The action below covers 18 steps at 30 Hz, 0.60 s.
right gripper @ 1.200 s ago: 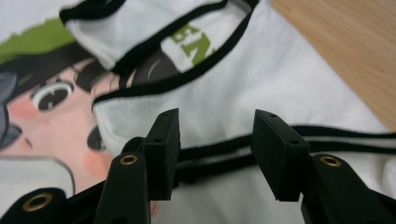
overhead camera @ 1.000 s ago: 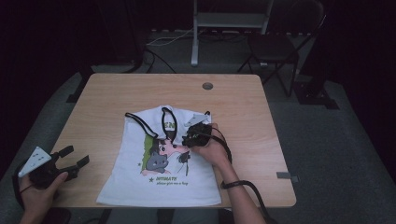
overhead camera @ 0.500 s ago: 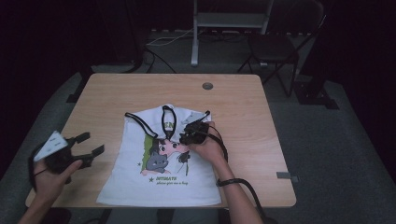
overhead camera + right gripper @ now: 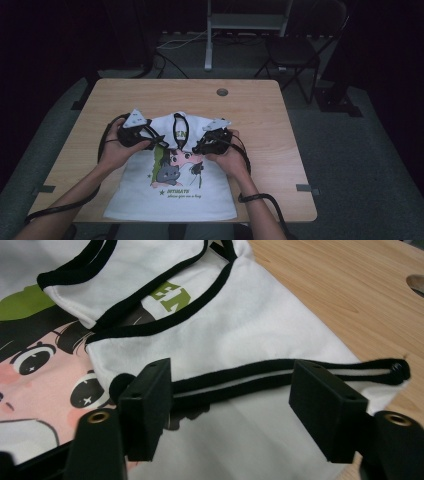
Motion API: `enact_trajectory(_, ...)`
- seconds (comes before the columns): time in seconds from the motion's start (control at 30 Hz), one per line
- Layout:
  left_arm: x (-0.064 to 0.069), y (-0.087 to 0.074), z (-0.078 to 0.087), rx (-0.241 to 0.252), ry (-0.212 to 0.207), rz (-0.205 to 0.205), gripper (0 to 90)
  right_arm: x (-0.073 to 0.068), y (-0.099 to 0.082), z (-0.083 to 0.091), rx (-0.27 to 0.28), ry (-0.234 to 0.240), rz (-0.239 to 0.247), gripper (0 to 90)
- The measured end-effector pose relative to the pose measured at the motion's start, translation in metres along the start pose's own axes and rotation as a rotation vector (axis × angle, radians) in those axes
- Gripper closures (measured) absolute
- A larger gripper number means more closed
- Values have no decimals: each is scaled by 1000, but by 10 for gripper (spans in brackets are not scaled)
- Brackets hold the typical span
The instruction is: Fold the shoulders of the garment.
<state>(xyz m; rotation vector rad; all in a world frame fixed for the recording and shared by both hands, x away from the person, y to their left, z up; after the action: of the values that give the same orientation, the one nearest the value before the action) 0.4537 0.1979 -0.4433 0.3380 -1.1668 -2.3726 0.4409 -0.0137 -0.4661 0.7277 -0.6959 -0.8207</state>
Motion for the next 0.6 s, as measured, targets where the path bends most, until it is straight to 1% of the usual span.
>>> enact_trajectory(0.07,-1,0,-8,-8,1,7,211,2,-1,3,6,-4,-4,304)
enact_trajectory(0.1,-2,-1,-12,-20,5,9,211,3,-2,4,6,-5,-8,294)
enact_trajectory(0.17,-5,-3,-18,-41,25,1,211,7,-3,7,11,-11,-17,278)
enact_trajectory(0.27,-6,-5,-23,-63,32,-4,211,11,-4,12,17,-18,-31,269)
enact_trajectory(0.3,-5,-5,-25,-62,30,-5,211,12,-4,13,17,-20,-29,265)
enact_trajectory(0.37,0,-6,-27,-82,22,-32,212,13,-5,15,14,-25,-33,257)
enact_trajectory(0.43,3,-8,-29,-117,30,-57,212,14,-6,15,13,-27,-36,253)
enact_trajectory(0.5,4,-11,-31,-129,31,-61,211,14,-5,15,14,-26,-35,252)
enact_trajectory(0.57,4,-15,-33,-146,42,-69,212,12,-5,15,13,-24,-35,251)
enact_trajectory(0.6,4,-17,-33,-158,44,-78,212,11,-5,15,14,-24,-33,250)
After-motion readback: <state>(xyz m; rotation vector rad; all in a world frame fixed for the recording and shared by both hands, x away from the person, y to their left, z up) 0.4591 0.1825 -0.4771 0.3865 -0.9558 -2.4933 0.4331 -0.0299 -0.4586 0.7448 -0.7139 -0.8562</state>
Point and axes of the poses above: each handheld gripper's, and its own axes: z roughly backward along the jaws, y roughly out of its top, x roughly to its right, the point moved 7 cm from there along -z, roughly forward along the jaws, and after that the axes turned 15 degrees about -y, right-handed, at the moved point
